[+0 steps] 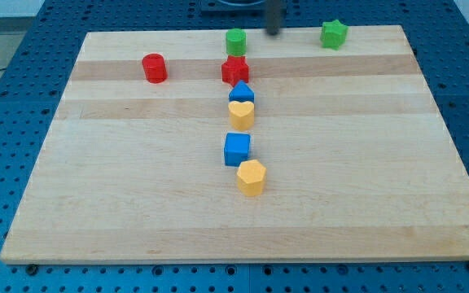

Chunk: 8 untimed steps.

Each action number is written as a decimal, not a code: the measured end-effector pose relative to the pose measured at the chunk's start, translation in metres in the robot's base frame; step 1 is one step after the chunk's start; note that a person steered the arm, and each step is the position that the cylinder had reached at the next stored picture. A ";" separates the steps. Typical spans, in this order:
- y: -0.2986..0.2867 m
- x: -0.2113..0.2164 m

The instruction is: Move the yellow heart to the left of the blue triangle

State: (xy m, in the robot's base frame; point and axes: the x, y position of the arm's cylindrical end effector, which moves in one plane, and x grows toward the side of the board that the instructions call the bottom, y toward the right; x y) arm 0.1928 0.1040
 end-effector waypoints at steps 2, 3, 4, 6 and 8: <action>0.111 0.007; 0.083 0.038; 0.081 0.077; 0.040 0.195; -0.127 0.229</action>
State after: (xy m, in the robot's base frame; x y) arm 0.4217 -0.0226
